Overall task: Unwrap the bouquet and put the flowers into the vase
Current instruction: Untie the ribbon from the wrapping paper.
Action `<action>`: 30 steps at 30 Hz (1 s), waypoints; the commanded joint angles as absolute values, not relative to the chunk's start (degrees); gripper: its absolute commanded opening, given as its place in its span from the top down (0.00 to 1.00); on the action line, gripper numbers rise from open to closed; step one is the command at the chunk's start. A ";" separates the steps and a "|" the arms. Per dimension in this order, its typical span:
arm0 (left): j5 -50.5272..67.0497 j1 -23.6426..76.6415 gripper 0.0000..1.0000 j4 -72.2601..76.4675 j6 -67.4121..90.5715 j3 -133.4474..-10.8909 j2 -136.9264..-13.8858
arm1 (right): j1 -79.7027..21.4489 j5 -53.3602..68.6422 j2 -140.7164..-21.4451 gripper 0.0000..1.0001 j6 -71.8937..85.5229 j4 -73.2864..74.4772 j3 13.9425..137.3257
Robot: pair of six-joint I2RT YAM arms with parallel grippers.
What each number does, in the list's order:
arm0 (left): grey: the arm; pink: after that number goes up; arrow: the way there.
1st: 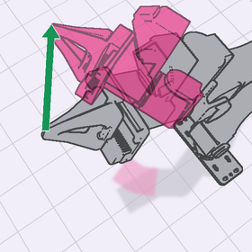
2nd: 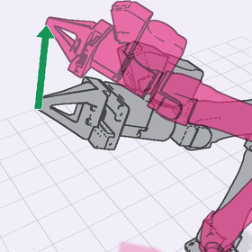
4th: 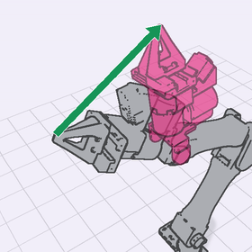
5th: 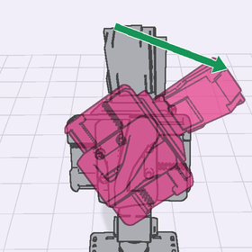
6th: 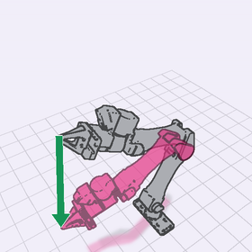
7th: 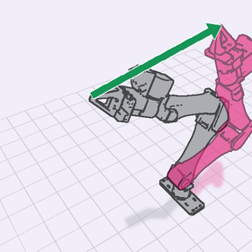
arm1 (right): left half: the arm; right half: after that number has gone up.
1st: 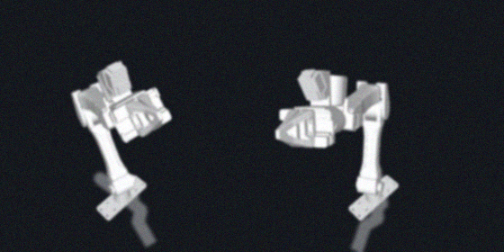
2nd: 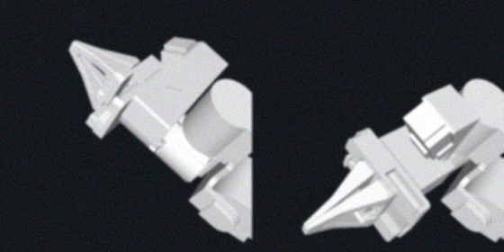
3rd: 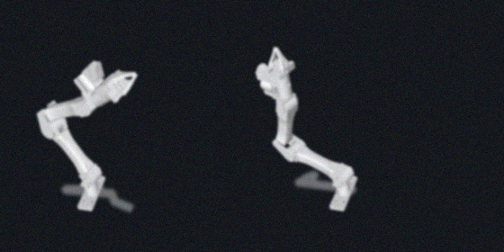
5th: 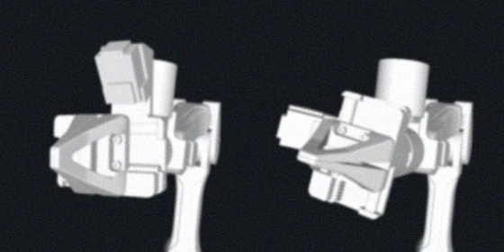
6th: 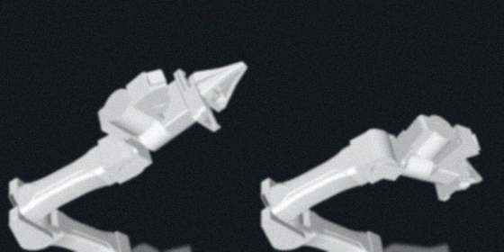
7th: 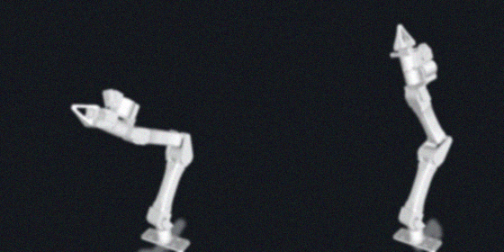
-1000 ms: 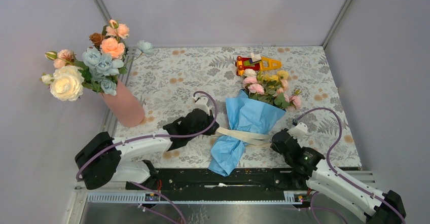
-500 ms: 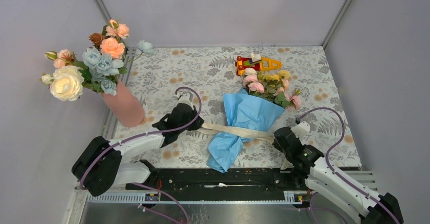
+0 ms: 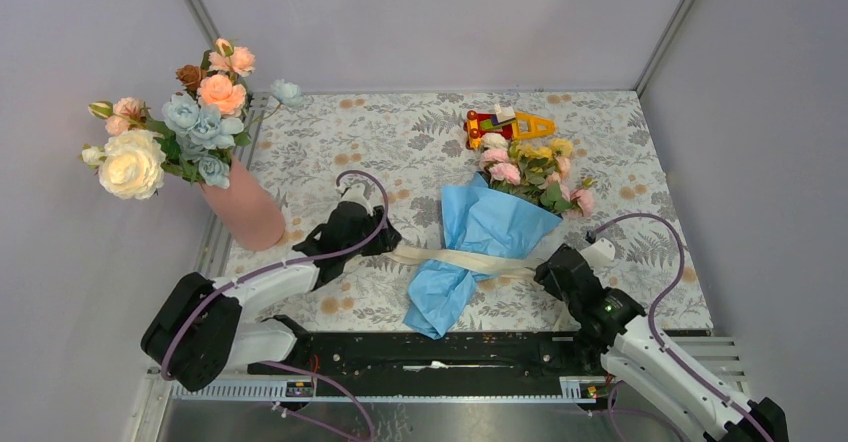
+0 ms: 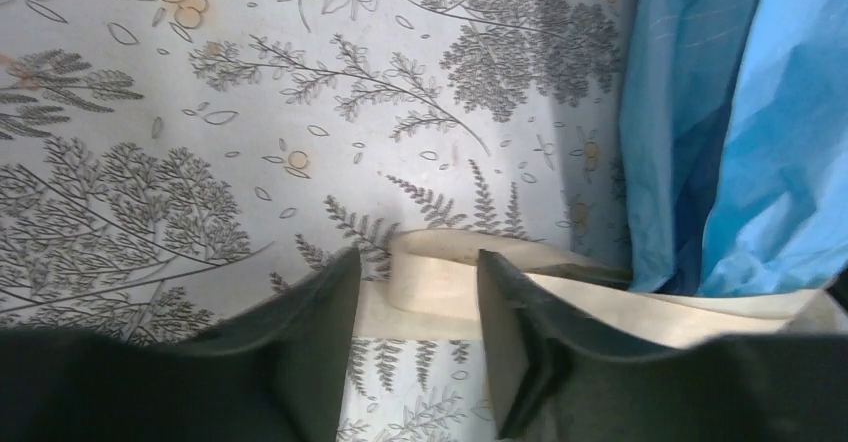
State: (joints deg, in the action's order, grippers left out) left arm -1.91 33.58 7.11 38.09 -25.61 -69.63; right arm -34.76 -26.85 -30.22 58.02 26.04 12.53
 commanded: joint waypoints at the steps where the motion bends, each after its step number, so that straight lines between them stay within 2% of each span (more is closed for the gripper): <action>1: -1.83 33.24 0.41 8.63 34.87 -26.13 -65.68 | -34.29 -26.26 -25.56 0.39 51.74 27.75 15.41; 4: -1.44 33.51 0.25 7.48 33.07 -26.98 -62.69 | -34.31 -24.95 -21.57 0.29 47.25 27.64 17.21; 9: -0.91 39.35 0.18 6.49 26.99 -29.49 -59.45 | -34.35 -14.01 -22.67 0.24 33.76 18.69 19.92; 14: 2.33 47.19 0.17 7.26 23.72 -33.74 -63.66 | -34.52 1.61 -35.74 0.28 25.48 11.24 25.04; 18: 1.69 52.76 0.17 9.04 23.32 -36.49 -68.70 | -35.29 8.70 -43.73 0.31 22.23 5.65 27.63; 24: 0.36 57.96 0.17 10.83 22.51 -39.85 -75.96 | -38.19 9.47 -50.35 0.39 18.73 3.85 30.69; 30: -3.70 59.87 0.17 11.04 19.92 -41.14 -79.31 | -38.36 10.19 -54.78 0.42 16.94 3.92 32.50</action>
State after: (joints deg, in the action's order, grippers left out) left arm -0.10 59.00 7.42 22.68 -38.37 -78.30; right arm -37.82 8.21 -52.62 20.03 6.39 29.45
